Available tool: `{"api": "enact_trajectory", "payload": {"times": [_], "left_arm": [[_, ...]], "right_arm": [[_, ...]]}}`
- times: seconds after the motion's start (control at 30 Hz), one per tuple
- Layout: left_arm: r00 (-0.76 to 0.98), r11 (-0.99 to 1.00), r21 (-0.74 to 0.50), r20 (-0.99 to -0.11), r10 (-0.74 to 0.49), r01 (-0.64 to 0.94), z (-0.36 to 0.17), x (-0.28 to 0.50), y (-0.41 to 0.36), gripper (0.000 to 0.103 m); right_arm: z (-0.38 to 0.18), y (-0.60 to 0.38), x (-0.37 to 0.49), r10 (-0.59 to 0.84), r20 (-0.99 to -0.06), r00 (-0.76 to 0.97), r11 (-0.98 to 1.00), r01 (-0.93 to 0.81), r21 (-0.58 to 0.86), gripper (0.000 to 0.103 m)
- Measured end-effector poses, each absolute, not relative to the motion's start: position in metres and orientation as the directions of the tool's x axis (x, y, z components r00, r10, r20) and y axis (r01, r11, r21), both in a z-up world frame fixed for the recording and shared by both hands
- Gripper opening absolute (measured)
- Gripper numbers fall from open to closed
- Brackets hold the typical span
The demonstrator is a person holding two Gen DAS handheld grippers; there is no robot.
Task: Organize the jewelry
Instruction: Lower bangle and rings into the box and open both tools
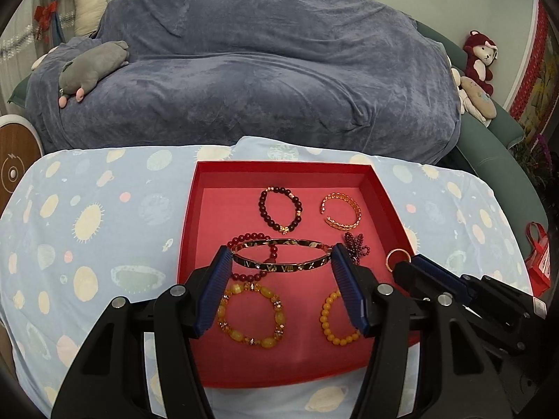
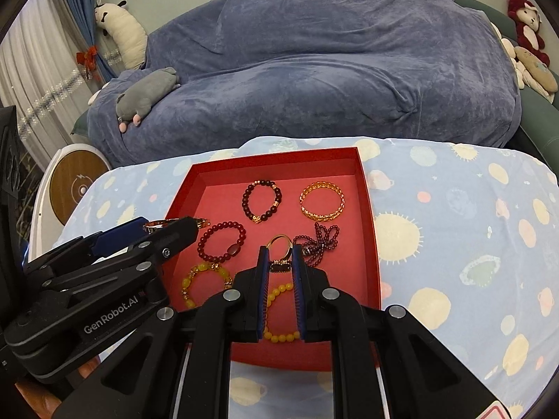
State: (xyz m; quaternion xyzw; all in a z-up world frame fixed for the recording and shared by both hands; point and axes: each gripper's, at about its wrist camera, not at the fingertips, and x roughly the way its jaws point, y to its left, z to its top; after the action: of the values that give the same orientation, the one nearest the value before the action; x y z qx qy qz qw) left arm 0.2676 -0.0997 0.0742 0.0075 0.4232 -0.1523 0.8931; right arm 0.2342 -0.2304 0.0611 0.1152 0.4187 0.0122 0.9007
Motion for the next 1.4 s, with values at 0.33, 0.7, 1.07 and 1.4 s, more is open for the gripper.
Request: {"api": "enact_trajectory", "payload": {"times": [0.33,0.7,1.07,1.4], "left_arm": [[0.571,0.961,-0.11,-0.785,-0.241,0.254,0.045,0.297,-0.097,0.056],[0.547,0.965,-0.1,-0.807,-0.222,0.244,0.021,0.307,-0.094,0.056],[0.536,0.967,-0.113,-0.814,-0.222,0.228,0.013,0.307,-0.088,0.056],[0.552,0.97,-0.113,-0.805,-0.217,0.217,0.028,0.296,-0.085,0.058]], "right_arm": [[0.034,-0.227,0.266,0.128,-0.772,0.623,0.972,0.075,0.221,0.013],[0.01,-0.223,0.279,0.138,-0.797,0.589,0.971,0.077,0.225,0.013],[0.003,-0.221,0.281,0.139,-0.806,0.576,0.973,0.074,0.221,0.015],[0.019,-0.222,0.265,0.111,-0.793,0.599,0.973,0.096,0.208,0.028]]}}
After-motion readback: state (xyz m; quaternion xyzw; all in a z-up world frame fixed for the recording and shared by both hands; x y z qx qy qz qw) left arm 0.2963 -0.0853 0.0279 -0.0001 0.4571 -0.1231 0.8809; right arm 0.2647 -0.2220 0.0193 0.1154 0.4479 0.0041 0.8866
